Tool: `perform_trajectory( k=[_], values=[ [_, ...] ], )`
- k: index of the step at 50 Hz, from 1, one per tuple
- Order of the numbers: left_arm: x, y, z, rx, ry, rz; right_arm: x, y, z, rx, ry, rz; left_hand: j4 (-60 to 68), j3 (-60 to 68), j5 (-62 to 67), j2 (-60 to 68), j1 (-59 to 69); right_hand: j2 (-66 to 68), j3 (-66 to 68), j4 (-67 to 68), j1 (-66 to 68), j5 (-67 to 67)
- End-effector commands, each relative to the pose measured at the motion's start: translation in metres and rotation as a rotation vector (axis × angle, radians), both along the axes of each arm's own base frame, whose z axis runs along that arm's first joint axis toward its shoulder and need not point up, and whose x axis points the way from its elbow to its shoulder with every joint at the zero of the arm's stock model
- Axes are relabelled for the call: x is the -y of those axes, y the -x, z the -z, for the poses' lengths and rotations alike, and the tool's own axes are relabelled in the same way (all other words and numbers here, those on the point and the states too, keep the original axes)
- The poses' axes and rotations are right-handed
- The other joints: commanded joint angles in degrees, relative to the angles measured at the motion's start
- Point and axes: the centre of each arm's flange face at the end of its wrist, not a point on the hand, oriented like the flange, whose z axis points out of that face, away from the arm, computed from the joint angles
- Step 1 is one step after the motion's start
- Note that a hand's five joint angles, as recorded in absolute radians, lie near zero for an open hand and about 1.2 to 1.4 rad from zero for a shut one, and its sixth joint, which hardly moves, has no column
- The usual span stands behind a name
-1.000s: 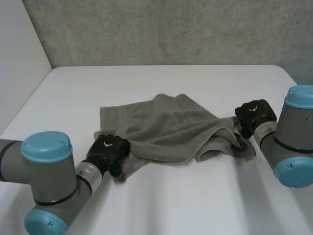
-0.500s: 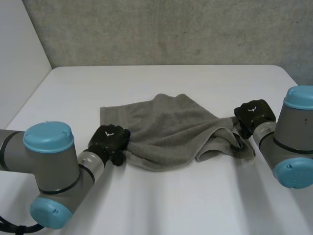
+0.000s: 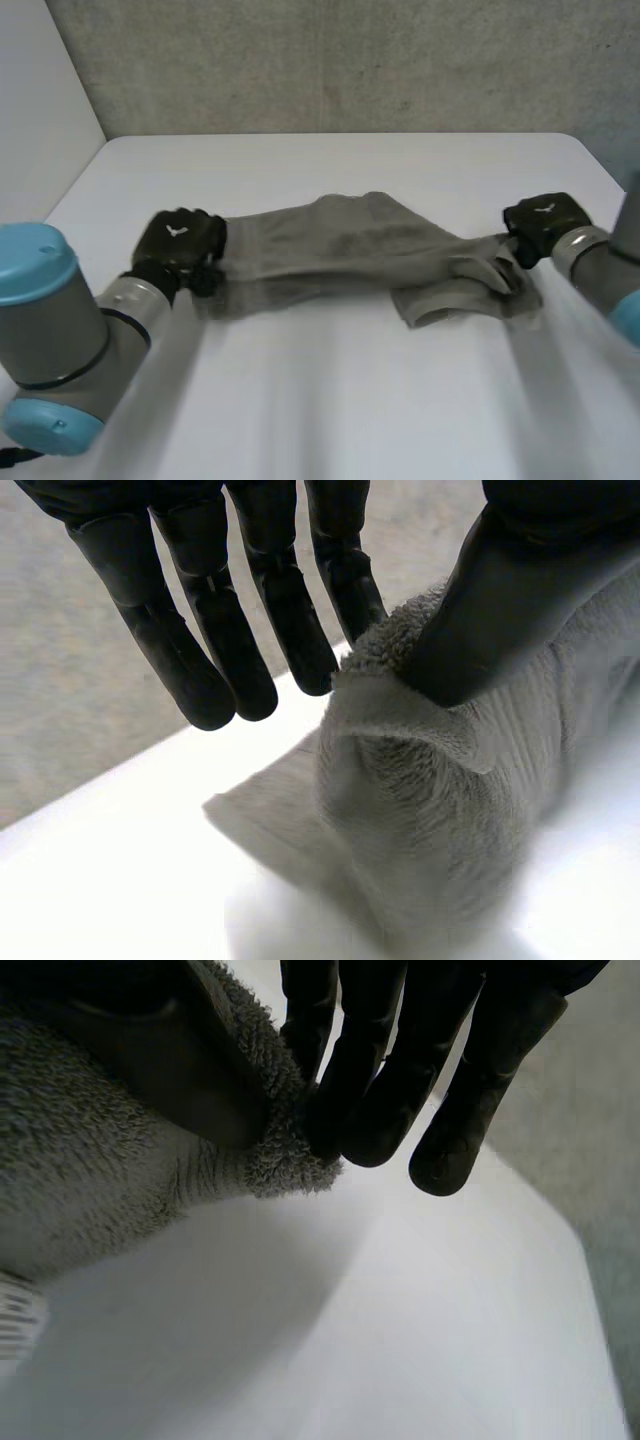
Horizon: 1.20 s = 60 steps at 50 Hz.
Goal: Fold the towel.
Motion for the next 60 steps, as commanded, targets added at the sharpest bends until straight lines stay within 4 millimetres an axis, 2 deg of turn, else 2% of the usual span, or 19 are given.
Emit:
perform_trajectory(
  k=[1,6,7,8,10,11,12,14,22,26,30,34,36,40,42,46,54,60],
  values=[
    [0.010,-0.010,0.001,-0.023,-0.006,-0.044,0.027,0.035,0.006,0.148,-0.146,0.130,2.47,1.36,2.11,2.59,3.42,4.59,3.13,3.51,4.98,3.40],
    [0.016,-0.016,0.001,-0.038,-0.013,-0.071,0.040,0.048,0.009,0.175,-0.160,0.170,2.47,1.36,2.11,2.59,3.42,4.59,3.13,3.51,4.98,3.40],
    [0.018,-0.019,0.001,-0.050,-0.018,-0.083,0.042,0.052,0.009,0.179,-0.160,0.178,2.47,1.36,2.11,2.59,3.42,-6.01,-7.47,-7.09,-5.62,-7.20],
    [0.018,-0.019,0.001,-0.050,-0.018,-0.083,0.042,0.052,0.009,0.179,-0.160,0.178,2.47,1.36,2.11,2.59,3.42,-6.12,-7.57,-7.20,-5.73,-7.30],
    [0.021,-0.021,0.000,-0.079,-0.027,-0.095,0.042,0.053,0.008,0.187,-0.158,0.172,2.47,1.36,2.11,2.59,3.42,-52.12,-53.58,-53.20,-51.73,-53.31],
    [0.021,-0.021,0.000,-0.079,-0.027,-0.096,0.042,0.053,0.008,0.187,-0.158,0.171,2.47,1.36,2.11,2.59,3.42,-52.38,-53.83,-53.46,-51.98,-53.56],
    [0.021,-0.022,0.000,-0.092,-0.031,-0.099,0.041,0.052,0.006,0.191,-0.156,0.162,2.47,1.36,2.11,2.59,3.42,-65.41,-66.87,-66.49,-65.02,-66.60],
    [0.021,-0.022,0.000,-0.102,-0.035,-0.101,0.040,0.050,0.002,0.200,-0.153,0.145,2.47,1.36,2.11,2.59,3.42,-65.41,-66.87,-66.49,-65.02,-66.60],
    [0.017,-0.021,0.003,-0.105,-0.054,-0.097,0.025,0.041,-0.033,0.225,-0.090,0.070,2.47,1.36,2.11,2.59,3.42,-65.41,-66.87,-66.49,-65.02,-66.60],
    [0.015,-0.021,0.003,-0.105,-0.054,-0.093,0.019,0.041,-0.042,0.225,-0.076,0.071,2.47,1.36,2.11,2.59,3.42,-65.41,-66.87,-66.49,-65.02,-66.60],
    [0.016,-0.022,0.001,-0.109,-0.049,-0.097,0.004,0.043,-0.050,0.222,-0.097,0.078,2.47,1.36,2.11,2.59,3.42,-65.41,-66.87,-66.49,-65.02,-66.60],
    [0.017,-0.021,-0.001,-0.111,-0.041,-0.100,-0.006,0.046,-0.044,0.225,-0.151,0.086,2.47,1.36,2.11,2.59,3.42,-65.41,-66.87,-66.49,-65.02,-66.60],
    [0.017,-0.021,-0.002,-0.112,-0.040,-0.100,-0.009,0.058,-0.034,0.231,-0.194,0.123,2.47,1.36,2.11,2.59,3.42,-65.41,-66.87,-66.49,-65.02,-66.60],
    [0.017,-0.022,-0.004,-0.113,-0.037,-0.101,-0.011,0.071,-0.030,0.236,-0.210,0.161,2.47,1.36,2.11,2.59,3.42,-65.41,-66.87,-66.49,-65.02,-66.60],
    [0.016,-0.022,-0.004,-0.113,-0.037,-0.100,-0.011,0.086,-0.026,0.249,-0.228,0.208,2.47,1.36,2.11,2.59,3.42,-65.41,-66.87,-66.49,-65.02,-66.60],
    [0.016,-0.022,-0.004,-0.113,-0.037,-0.098,-0.012,0.097,-0.021,0.263,-0.254,0.250,2.47,1.36,2.11,2.59,3.42,-65.41,-66.87,-66.49,-65.02,-66.60],
    [0.015,-0.021,-0.003,-0.110,-0.041,-0.094,-0.023,0.102,-0.005,0.312,-0.330,0.241,2.47,1.36,2.11,2.59,3.42,-65.00,-66.45,-66.08,-64.61,-66.18],
    [0.015,-0.021,-0.003,-0.110,-0.041,-0.092,-0.039,0.098,0.005,0.326,-0.375,0.228,2.47,1.36,2.11,2.59,3.42,-62.64,-64.09,-63.72,-62.25,-63.82]
  ],
)
